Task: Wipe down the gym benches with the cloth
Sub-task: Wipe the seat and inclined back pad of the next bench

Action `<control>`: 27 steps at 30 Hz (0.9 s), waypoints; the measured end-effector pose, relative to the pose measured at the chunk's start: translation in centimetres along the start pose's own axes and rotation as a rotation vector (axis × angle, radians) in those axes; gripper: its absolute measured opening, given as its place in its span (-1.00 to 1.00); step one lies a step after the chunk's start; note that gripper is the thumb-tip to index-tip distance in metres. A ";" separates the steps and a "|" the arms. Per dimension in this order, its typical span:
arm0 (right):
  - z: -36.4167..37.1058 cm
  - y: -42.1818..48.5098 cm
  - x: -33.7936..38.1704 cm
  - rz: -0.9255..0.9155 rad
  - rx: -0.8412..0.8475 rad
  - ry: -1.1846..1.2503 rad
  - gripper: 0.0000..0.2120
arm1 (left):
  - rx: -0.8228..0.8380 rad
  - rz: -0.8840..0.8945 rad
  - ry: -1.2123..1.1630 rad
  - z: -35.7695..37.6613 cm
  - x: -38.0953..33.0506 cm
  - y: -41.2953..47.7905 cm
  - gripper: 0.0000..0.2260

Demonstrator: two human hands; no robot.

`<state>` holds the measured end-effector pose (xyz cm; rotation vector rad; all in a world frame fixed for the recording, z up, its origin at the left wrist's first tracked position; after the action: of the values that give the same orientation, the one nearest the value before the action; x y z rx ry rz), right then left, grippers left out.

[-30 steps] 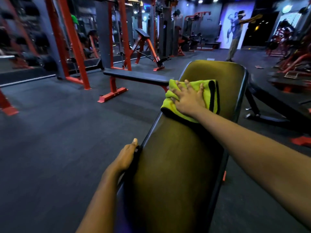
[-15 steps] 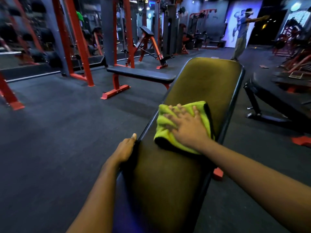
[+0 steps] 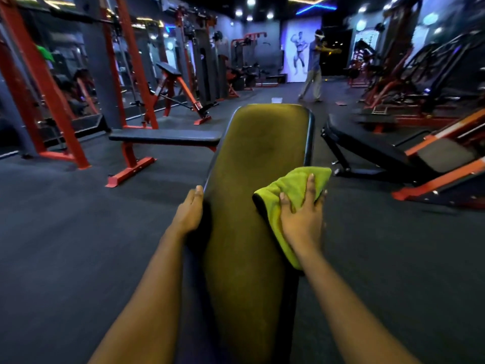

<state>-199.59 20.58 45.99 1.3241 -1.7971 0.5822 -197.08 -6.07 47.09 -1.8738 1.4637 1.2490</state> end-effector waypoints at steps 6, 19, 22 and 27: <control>-0.4 1.7 0.9 0.114 -0.037 -0.069 -0.30 | 0.001 -0.028 0.136 1.3 0.7 1.6 -0.49; -0.9 8.9 5.9 0.070 -0.133 -0.125 -0.27 | -0.039 -0.057 0.161 1.1 0.8 2.6 -0.51; -0.3 5.7 4.7 -0.032 -0.150 -0.221 -0.23 | -0.047 -0.079 0.125 0.8 0.1 3.9 -0.46; 0.0 7.9 5.8 0.046 -0.147 -0.228 -0.27 | -0.083 -0.045 0.081 1.4 -3.0 7.6 -0.43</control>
<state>-207.71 20.04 51.47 1.2929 -2.0173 0.3261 -204.78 -5.94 50.28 -2.0224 1.4216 1.2437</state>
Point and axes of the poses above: each hand's wrist, its own y-axis towards the middle knuckle, its own z-axis out of the palm, x = y × z, the point moved 5 cm from there along y, towards the middle knuckle, and after that the axes turned 10 degrees about z, right-handed, at the moved point
